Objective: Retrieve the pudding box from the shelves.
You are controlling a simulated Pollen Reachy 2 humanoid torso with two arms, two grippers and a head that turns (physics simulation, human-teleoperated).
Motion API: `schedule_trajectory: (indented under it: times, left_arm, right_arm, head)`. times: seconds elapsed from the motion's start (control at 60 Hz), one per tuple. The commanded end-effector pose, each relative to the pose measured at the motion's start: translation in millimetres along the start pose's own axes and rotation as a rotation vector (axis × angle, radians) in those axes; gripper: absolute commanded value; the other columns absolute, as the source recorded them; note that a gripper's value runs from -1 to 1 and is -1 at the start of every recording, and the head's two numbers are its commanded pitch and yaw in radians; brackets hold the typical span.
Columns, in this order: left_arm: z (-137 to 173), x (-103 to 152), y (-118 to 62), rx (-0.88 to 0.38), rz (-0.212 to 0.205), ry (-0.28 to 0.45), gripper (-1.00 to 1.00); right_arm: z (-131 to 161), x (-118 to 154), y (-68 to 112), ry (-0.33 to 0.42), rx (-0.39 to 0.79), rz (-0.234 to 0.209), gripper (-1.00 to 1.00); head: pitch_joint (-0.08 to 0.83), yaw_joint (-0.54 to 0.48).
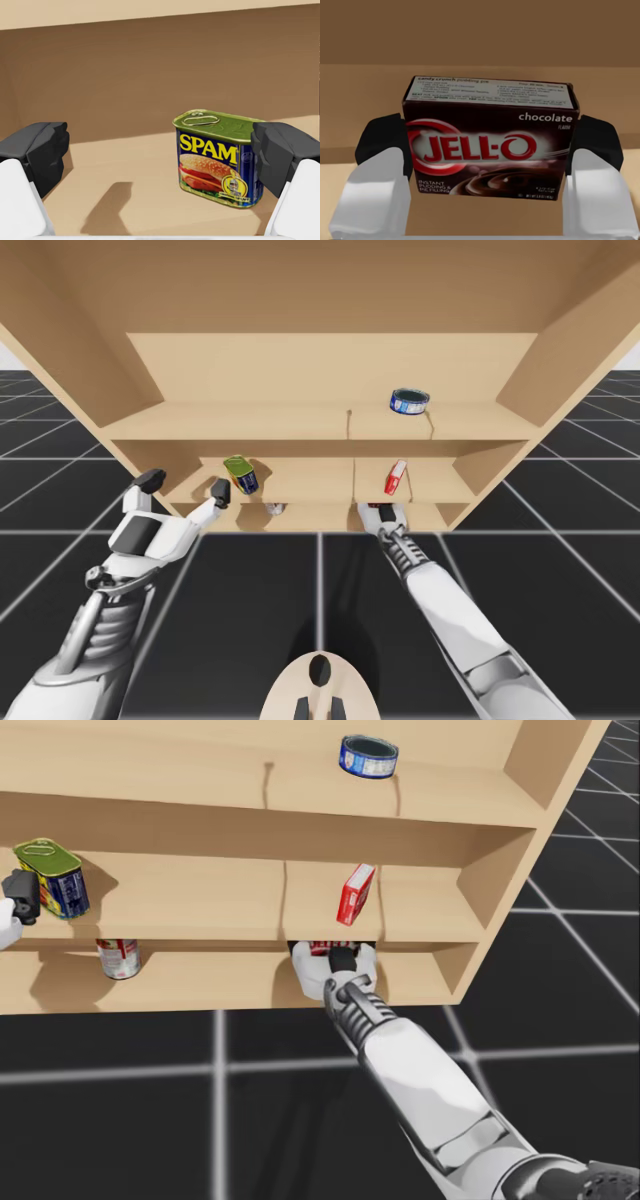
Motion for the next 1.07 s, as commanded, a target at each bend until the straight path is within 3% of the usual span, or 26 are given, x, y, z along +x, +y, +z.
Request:
schedule_trajectory:
  times: [0.017, 0.117, 0.267, 0.367, 0.75, 1.067]
  left_arm:
    - [0.1, -0.4, -1.5, -0.002, -0.002, 0.003, -1.0]
    - [0.1, -0.5, -1.7, -0.002, -0.002, 0.002, -1.0]
    - [0.4, -0.8, -2.6, -0.003, -0.003, 0.001, -1.0]
    - [0.3, -1.1, -2.8, -0.003, -0.003, 0.001, -1.0]
    - [0.4, -1.1, -2.9, -0.003, -0.003, 0.001, -1.0]
    - [0.1, -2.0, -4.0, -0.003, -0.005, 0.002, -1.0]
  right_arm:
    - [16.4, -22.8, 63.5, 0.073, 0.098, -0.107, 1.0]
    - [20.5, -18.3, 59.6, 0.044, 0.093, -0.122, 1.0]
    - [34.0, 0.5, 52.2, -0.108, 0.069, -0.084, 1.0]
    - [41.8, 7.6, 47.6, -0.153, 0.062, -0.084, 1.0]
    - [82.6, -6.4, 31.4, -0.142, 0.077, -0.058, 1.0]
    - [153.3, -18.5, 9.8, -0.155, 0.109, -0.028, 1.0]
  head:
    - [0.589, -0.21]
    - [0.589, -0.21]
    - [0.59, -0.22]
    - [0.588, -0.22]
    - [0.588, -0.22]
    - [0.585, -0.23]
